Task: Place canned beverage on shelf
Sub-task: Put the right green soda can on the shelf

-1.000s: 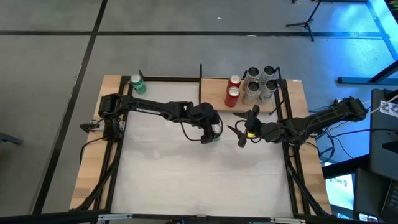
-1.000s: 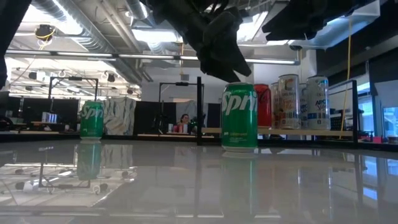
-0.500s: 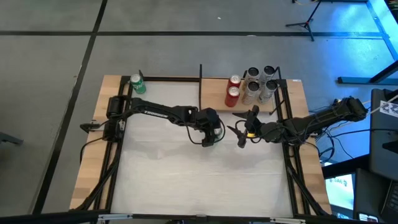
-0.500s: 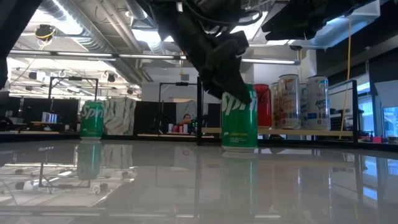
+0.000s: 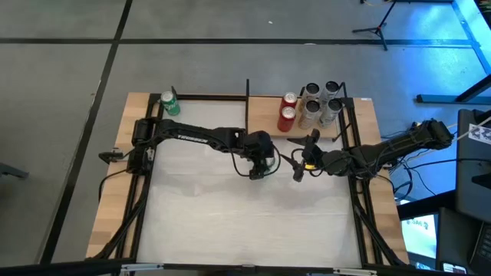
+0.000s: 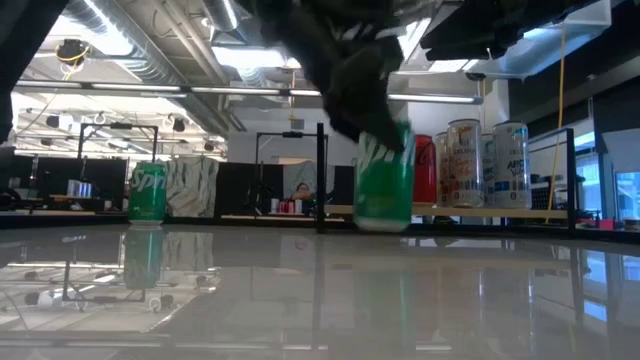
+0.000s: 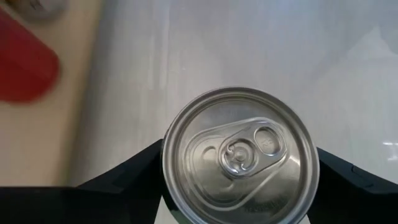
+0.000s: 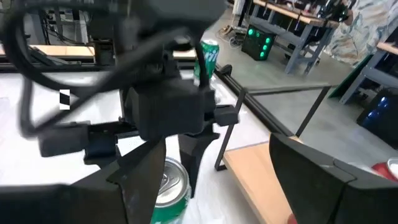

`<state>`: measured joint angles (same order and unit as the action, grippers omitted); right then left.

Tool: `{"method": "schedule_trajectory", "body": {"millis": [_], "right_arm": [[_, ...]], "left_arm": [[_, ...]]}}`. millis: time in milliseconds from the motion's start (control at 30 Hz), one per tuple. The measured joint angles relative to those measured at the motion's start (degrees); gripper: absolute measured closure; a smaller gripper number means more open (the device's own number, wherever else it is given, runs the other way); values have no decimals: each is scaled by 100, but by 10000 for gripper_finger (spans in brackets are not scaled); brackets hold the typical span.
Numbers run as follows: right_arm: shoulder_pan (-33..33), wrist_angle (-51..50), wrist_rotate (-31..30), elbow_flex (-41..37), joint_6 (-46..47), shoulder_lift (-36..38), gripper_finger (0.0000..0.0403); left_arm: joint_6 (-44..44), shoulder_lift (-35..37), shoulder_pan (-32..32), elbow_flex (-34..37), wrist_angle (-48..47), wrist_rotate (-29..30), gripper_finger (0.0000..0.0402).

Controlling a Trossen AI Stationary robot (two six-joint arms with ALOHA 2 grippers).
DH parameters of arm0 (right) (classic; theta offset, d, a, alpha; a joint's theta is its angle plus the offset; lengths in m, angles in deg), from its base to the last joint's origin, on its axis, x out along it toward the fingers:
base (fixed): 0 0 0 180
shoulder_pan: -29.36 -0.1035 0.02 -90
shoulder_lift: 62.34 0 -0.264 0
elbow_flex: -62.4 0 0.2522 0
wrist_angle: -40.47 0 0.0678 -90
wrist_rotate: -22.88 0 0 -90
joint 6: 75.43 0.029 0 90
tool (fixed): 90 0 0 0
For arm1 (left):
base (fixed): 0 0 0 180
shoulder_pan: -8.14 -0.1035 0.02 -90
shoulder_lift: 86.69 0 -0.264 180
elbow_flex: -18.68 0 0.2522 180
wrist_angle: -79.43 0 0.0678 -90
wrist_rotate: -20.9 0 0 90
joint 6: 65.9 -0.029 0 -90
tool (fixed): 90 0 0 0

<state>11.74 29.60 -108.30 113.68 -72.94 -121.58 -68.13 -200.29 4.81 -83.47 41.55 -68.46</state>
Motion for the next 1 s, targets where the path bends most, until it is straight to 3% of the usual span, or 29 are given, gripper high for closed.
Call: {"method": "schedule_trajectory", "body": {"millis": [267, 500, 633, 833, 1000], "right_arm": [[-4, 317, 33, 0, -441, 0, 118], [-4, 51, 70, 0, -391, 0, 118], [-4, -174, 57, 0, -250, 0, 118], [-2, -186, 18, 0, -284, 0, 118], [2, -194, -117, 0, -580, 0, 118]], "left_arm": [[-462, 2, -141, -1558, -1440, 182, 120], [-896, 13, -718, -2586, -2230, 187, 118], [-1202, 20, -1253, -2729, -2346, 97, 117], [-1459, -52, -2170, -2710, -2017, -793, 116], [-1598, -232, -2566, -2705, -1626, -1198, 116]]}}
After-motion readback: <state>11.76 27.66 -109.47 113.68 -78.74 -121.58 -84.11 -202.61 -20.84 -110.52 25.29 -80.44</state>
